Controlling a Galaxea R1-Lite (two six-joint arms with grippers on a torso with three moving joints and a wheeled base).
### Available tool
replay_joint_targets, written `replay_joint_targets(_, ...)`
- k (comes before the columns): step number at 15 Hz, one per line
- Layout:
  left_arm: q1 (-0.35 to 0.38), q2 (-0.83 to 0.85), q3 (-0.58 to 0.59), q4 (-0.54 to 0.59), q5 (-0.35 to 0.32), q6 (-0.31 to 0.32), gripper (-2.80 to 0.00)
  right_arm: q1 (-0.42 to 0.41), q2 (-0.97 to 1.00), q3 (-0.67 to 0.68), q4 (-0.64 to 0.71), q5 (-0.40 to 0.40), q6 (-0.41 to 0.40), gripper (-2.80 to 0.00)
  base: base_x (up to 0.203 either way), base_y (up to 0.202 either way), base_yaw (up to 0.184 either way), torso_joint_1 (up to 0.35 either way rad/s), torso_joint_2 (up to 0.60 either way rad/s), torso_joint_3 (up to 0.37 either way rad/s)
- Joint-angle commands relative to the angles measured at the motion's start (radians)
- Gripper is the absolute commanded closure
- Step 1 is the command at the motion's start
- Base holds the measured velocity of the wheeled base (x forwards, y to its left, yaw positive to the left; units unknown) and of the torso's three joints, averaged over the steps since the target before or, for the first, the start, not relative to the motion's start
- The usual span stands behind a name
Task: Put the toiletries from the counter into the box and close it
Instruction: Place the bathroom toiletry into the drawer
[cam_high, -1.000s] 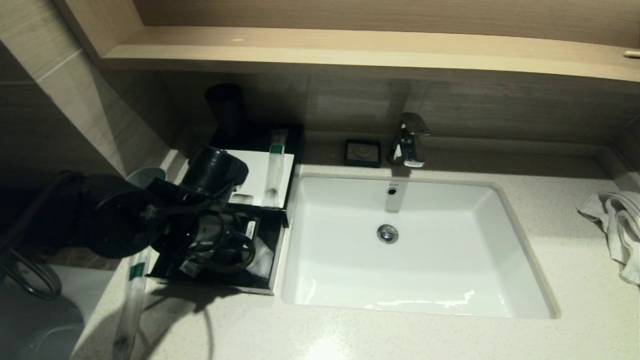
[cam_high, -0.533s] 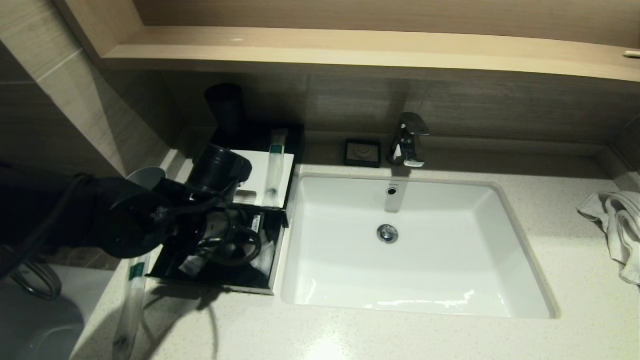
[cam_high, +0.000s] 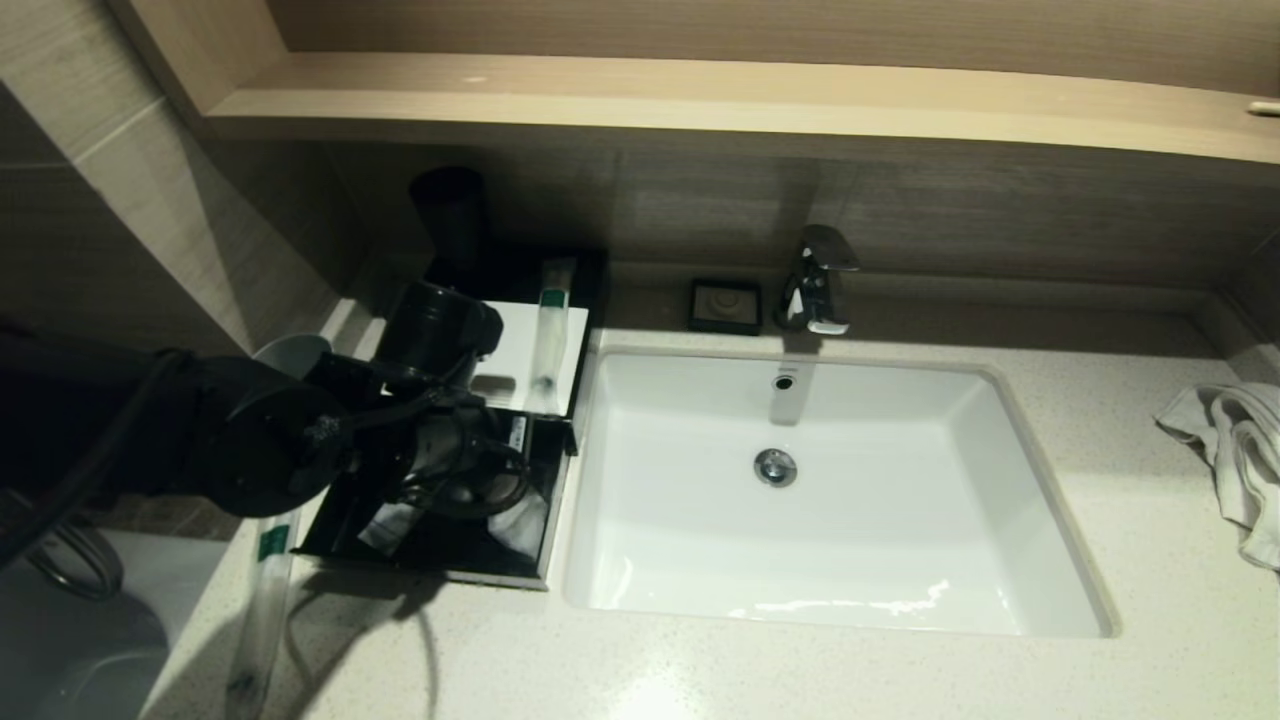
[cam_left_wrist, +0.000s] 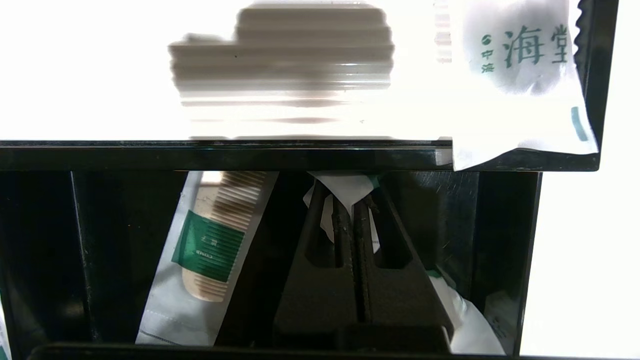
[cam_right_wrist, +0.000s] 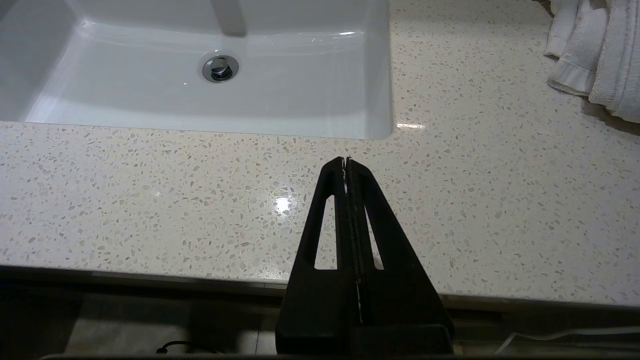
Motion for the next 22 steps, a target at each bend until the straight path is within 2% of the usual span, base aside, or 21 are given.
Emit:
replay_joint_targets(1,0.0,-0.002,0.002,-0.001,0.002,-0.001,0.0,0.0,0.0,0.0,0.0,0.001,0.0,0.0,0.0,0.0,0.0,0.0,0.0,0.0)
replay_joint_targets(5,0.0,-0.007,0.004,-0.002,0.003,-0.003,0.0,0.0,0.0,0.0,0.0,0.001,0.0,0.0,0.0,0.0,0.0,0.0,0.0,0.0)
replay_joint_targets(6,0.0,-0.009,0.003,-0.001,0.003,-0.004,-2.8,0.0,0.0,0.0,0.0,-0.001,0.0,0.0,0.0,0.0,0.0,0.0,0.0,0.0)
replay_joint_targets(22,0.0,-0.095,0.054,0.007,0.005,0.0,-2.8,0.0,0.0,0.0,0.0,0.001,0.0,0.0,0.0,0.0,0.0,0.0,0.0,0.0)
